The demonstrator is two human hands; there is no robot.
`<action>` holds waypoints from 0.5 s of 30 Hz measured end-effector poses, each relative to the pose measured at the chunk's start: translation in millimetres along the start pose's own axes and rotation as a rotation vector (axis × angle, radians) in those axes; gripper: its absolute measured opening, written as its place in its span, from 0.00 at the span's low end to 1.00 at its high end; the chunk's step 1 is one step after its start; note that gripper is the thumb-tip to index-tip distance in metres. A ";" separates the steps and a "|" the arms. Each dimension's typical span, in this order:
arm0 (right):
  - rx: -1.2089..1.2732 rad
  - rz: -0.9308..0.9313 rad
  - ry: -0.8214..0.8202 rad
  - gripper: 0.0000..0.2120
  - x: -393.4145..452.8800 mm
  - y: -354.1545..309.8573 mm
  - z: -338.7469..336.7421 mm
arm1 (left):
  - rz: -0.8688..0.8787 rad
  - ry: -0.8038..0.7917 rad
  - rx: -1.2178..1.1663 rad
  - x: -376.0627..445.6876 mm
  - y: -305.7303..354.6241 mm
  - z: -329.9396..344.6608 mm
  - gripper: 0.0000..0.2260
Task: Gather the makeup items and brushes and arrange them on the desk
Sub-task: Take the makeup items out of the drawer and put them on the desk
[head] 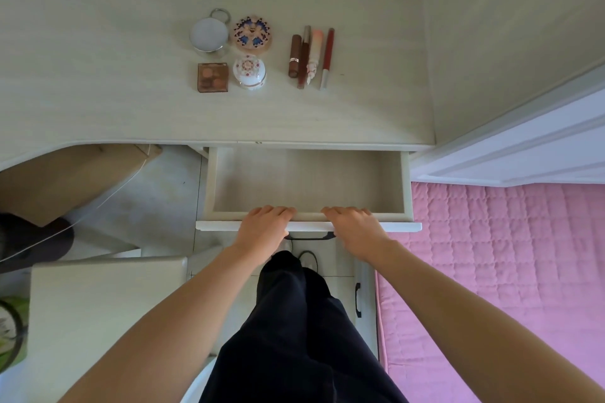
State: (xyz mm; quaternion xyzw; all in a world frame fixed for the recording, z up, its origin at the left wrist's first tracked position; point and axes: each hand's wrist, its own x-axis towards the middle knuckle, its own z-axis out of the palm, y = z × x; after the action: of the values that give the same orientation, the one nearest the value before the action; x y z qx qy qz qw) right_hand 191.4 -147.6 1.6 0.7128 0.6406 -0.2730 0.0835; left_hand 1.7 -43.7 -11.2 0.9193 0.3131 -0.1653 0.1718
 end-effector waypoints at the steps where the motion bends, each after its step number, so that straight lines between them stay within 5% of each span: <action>1: -0.002 0.001 0.009 0.28 4.5 1.3 -1.8 | -0.001 0.005 -0.002 5.0 -1.8 -2.4 0.21; 15: -0.023 0.052 0.121 0.30 49.1 20.5 -18.4 | -0.069 0.154 -0.119 51.6 -16.2 -22.0 0.20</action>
State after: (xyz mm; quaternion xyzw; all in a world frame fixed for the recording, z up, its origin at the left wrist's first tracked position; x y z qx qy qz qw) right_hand 217.7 -99.7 -12.0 0.7433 0.6290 -0.2197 0.0598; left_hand 34.4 4.3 -16.4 0.9061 0.3661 -0.0812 0.1957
